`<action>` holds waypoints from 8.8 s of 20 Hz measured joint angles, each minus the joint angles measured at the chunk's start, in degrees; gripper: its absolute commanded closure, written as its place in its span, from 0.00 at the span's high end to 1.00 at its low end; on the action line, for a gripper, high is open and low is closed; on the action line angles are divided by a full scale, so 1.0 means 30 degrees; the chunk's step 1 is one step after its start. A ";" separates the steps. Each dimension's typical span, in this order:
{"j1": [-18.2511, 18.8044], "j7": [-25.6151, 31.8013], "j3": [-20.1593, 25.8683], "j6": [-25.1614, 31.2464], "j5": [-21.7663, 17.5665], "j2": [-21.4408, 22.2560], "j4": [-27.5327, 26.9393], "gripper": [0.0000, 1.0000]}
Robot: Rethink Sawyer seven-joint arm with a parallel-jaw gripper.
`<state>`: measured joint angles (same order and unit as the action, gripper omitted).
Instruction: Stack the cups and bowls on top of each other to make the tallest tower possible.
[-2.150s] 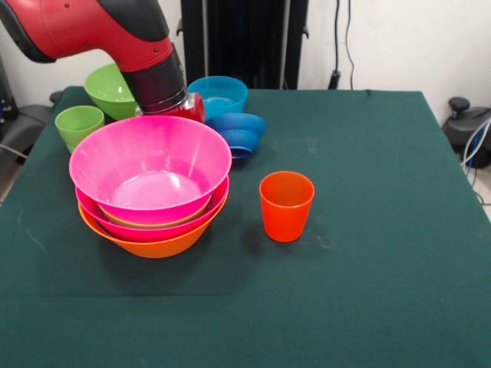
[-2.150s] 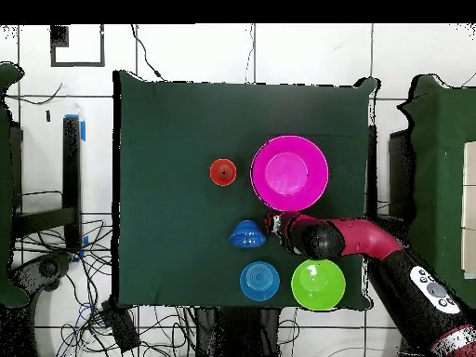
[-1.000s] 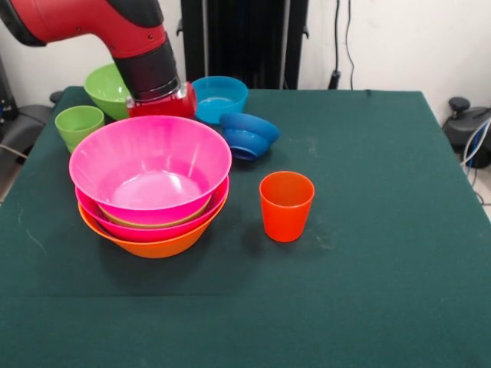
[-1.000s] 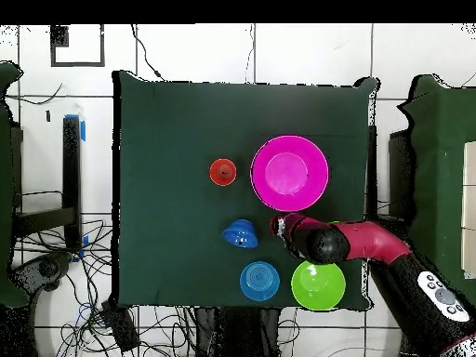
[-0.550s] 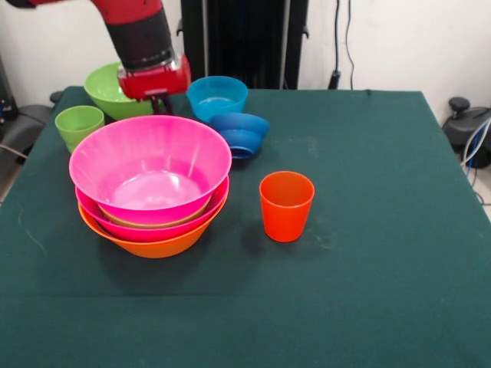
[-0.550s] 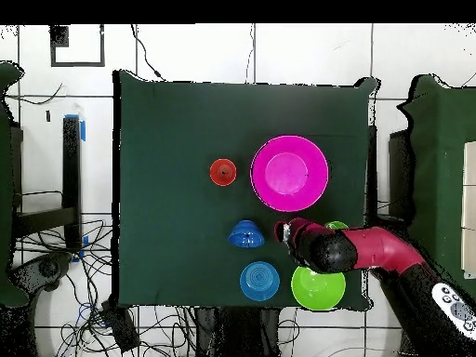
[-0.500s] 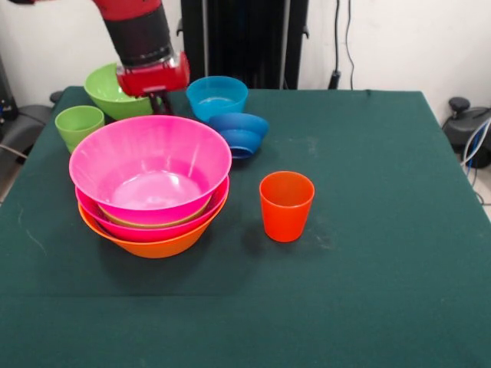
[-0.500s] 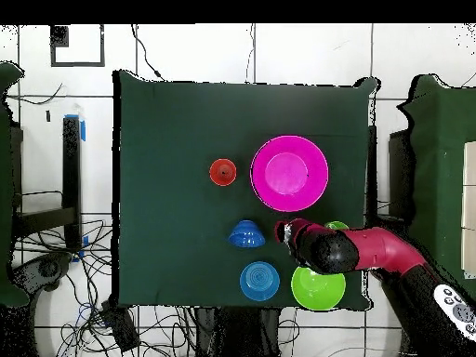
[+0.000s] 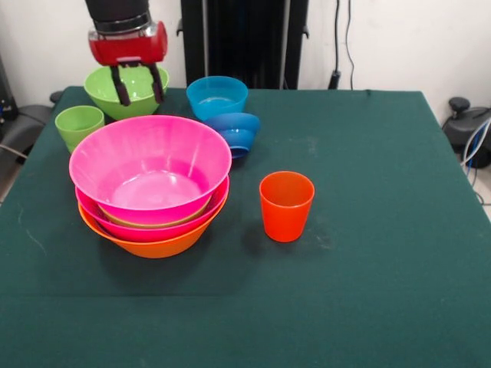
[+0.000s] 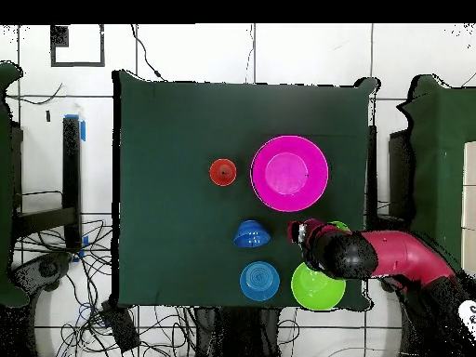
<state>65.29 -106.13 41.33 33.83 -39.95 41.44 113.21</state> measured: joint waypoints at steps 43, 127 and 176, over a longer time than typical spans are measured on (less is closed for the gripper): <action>0.0382 0.0000 0.0465 0.1389 0.1023 0.0510 0.2097 1.00; -0.3986 -0.0067 -0.6937 -0.3502 0.2517 0.1409 0.1918 1.00; -0.2974 -0.0071 -1.1372 -0.7793 0.3789 -0.3120 0.3221 1.00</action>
<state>56.37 -106.34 7.21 10.45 -28.58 32.08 122.87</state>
